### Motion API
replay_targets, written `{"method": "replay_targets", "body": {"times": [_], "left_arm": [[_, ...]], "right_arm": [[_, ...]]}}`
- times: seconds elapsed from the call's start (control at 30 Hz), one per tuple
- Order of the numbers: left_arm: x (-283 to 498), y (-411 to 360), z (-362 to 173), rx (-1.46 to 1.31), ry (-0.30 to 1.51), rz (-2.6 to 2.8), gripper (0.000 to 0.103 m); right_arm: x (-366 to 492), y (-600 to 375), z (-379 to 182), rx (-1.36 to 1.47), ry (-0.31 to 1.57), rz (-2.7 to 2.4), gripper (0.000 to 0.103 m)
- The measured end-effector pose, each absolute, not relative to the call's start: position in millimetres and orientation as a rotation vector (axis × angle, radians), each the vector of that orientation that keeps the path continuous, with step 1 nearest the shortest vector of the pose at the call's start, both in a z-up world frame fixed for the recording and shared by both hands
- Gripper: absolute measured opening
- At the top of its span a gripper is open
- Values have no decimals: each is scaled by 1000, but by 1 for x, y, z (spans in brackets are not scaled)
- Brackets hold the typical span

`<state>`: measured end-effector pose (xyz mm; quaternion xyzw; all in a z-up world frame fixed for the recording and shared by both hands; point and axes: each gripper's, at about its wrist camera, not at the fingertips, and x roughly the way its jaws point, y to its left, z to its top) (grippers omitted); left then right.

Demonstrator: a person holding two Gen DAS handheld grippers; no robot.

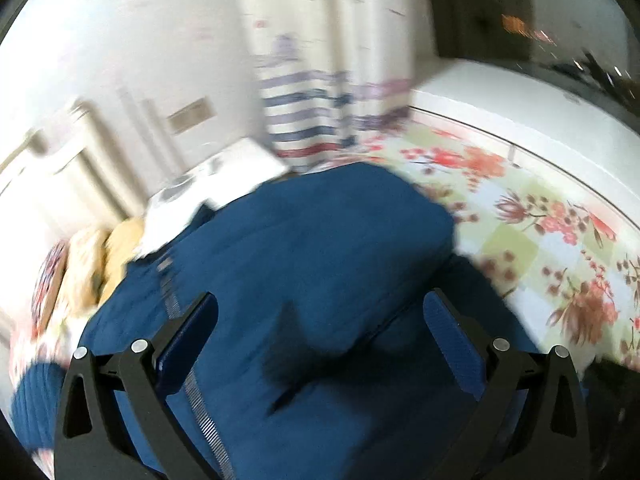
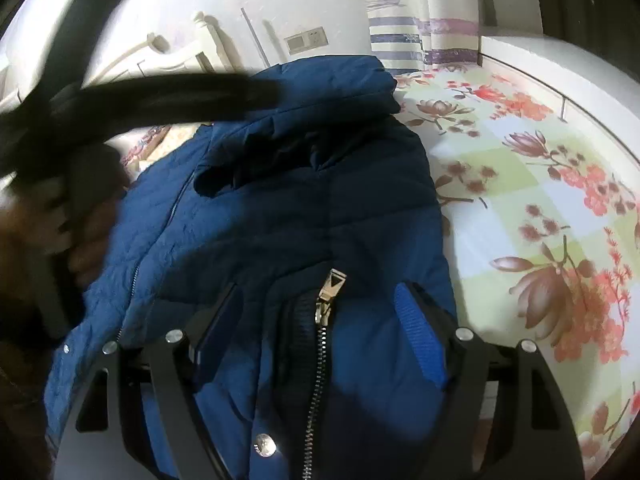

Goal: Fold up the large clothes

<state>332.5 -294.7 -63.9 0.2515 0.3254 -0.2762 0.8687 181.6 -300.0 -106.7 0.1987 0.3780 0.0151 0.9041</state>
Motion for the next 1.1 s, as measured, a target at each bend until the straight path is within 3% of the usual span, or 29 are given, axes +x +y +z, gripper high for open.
{"method": "replay_targets", "body": {"times": [0.13,0.17,0.27,0.37,0.57,0.73,0.9,1.0,1.03,1.1], "left_arm": [[331,-350,-92,748,675,-566,95],[330,-356,-100,795,677,-565,69],[332,-349,-99,765,657,-551,39],[335,-313,-66,514,633,-605,29],[362,-159,-23,-123,668,-643,28],[370,-12,-58,-454,709,-525,28],[373,52,-125,-609,879,-450,29],[379,67,-157,-724,941,-450,37],[380,70,-161,-760,929,-471,46],[380,68,-160,-763,905,-491,52]], "right_arm": [[183,-303,-106,438,772,43,77],[183,-304,-106,444,771,45,77],[183,-305,-107,453,766,49,77],[183,-306,-107,465,761,55,77],[182,-307,-108,475,755,59,77],[181,-307,-109,473,758,58,77],[182,-304,-109,460,767,50,77],[183,-304,-110,457,768,47,77],[183,-304,-110,456,767,43,77],[181,-304,-108,446,766,21,77]]}}
